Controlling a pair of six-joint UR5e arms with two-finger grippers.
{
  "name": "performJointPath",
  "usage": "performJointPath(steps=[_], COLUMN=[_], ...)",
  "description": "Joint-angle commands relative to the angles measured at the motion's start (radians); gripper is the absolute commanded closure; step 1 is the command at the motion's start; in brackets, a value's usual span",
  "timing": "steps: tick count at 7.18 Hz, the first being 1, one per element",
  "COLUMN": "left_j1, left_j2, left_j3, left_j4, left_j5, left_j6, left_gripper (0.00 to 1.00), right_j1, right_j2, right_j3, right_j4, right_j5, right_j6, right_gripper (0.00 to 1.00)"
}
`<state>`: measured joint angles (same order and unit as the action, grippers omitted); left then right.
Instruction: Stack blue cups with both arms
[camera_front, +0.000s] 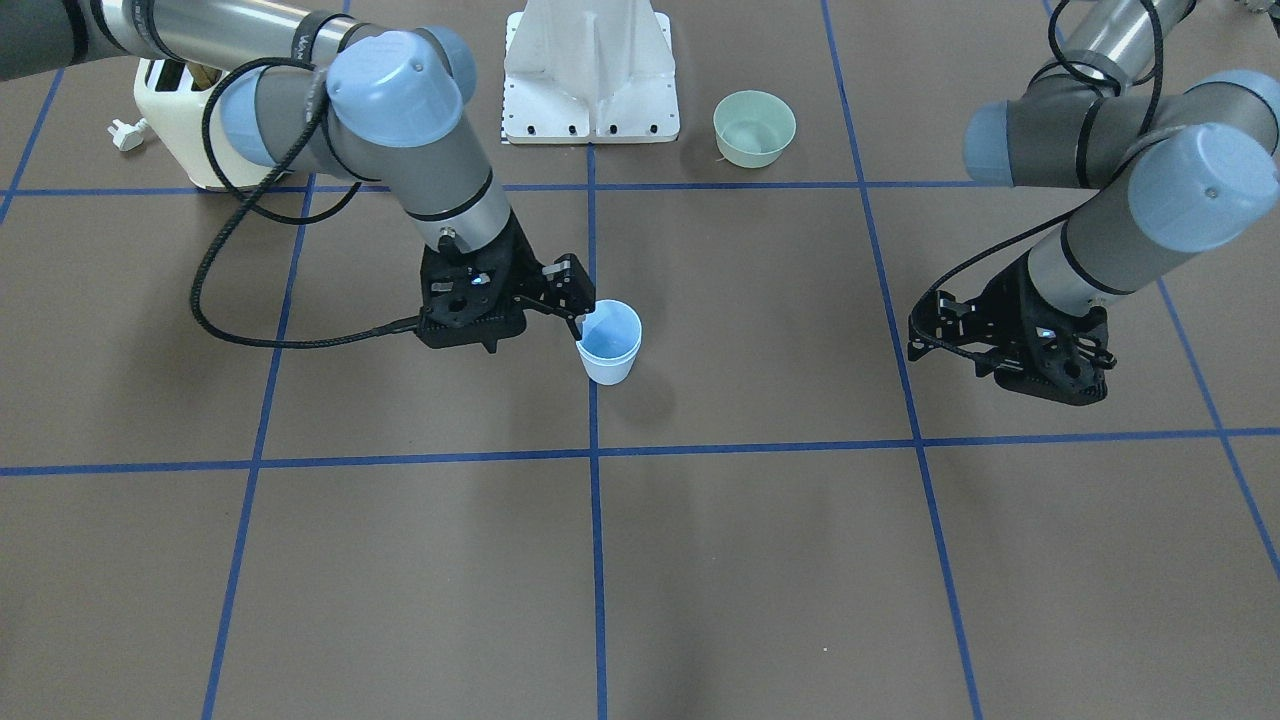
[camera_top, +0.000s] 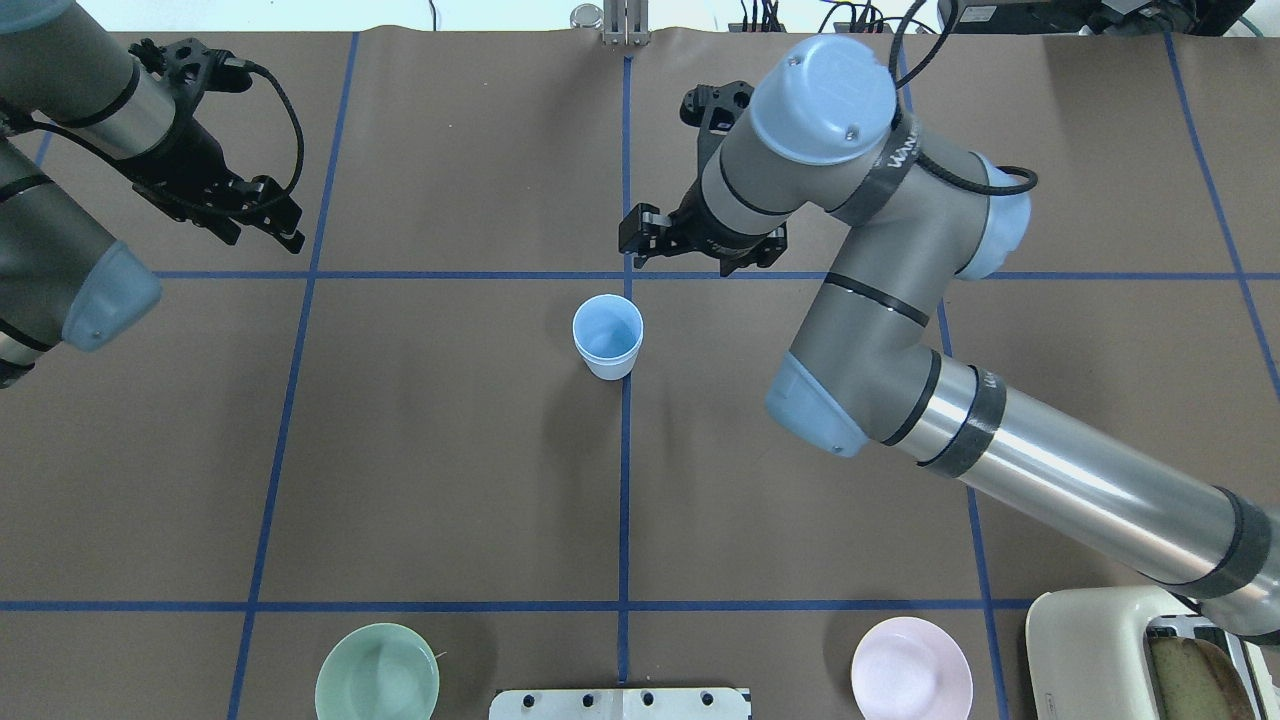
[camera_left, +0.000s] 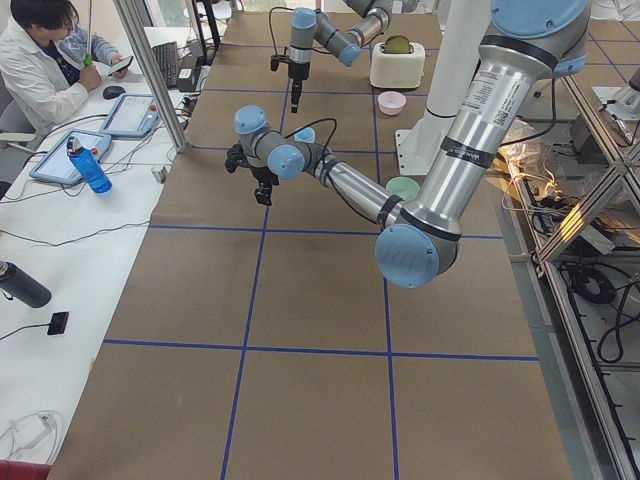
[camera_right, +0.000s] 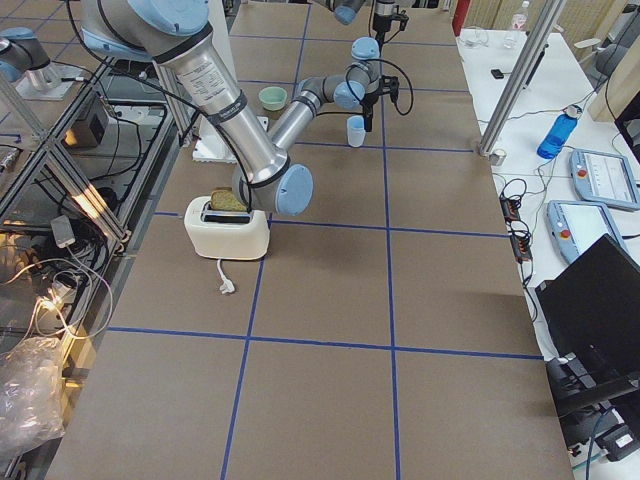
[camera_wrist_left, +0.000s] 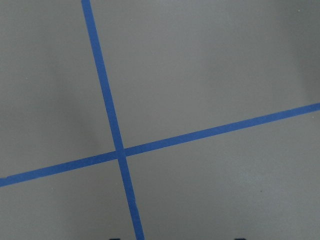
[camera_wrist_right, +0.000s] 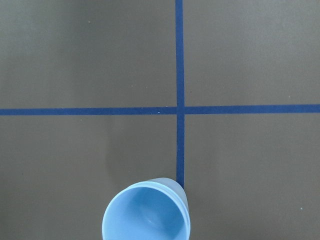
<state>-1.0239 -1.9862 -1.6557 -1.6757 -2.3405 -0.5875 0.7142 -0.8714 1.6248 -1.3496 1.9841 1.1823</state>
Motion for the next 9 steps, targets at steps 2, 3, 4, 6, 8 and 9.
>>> performJointPath(steps=[2, 3, 4, 6, 8, 9], left_j1=[-0.1, -0.116, -0.152, -0.226, -0.324, -0.372], left_j2=[0.023, 0.021, 0.018, 0.024, 0.076, 0.081], left_j3=[-0.021, -0.021, -0.03, -0.026, -0.001, 0.049], left_j4=[0.025, 0.071, 0.15, 0.256, 0.326, 0.327], left_j5=[-0.005, -0.007, -0.008, -0.008, -0.034, -0.042], left_j6=[0.011, 0.099, 0.191, 0.37, 0.539, 0.589], left_gripper=[0.0, 0.0, 0.0, 0.0, 0.0, 0.0], right_j1=[0.177, 0.224, 0.282, 0.391, 0.522, 0.607], right_j2=[-0.141, -0.168, -0.211, -0.338, -0.44, -0.512], right_j3=[0.012, 0.02, 0.049, 0.131, 0.133, 0.133], right_j4=[0.011, -0.066, -0.13, -0.21, -0.208, -0.207], right_j5=[-0.004, 0.027, 0.047, 0.085, 0.221, 0.257], right_j6=[-0.204, -0.267, -0.3, -0.511, -0.561, -0.762], right_gripper=[0.0, 0.0, 0.0, 0.0, 0.0, 0.0])
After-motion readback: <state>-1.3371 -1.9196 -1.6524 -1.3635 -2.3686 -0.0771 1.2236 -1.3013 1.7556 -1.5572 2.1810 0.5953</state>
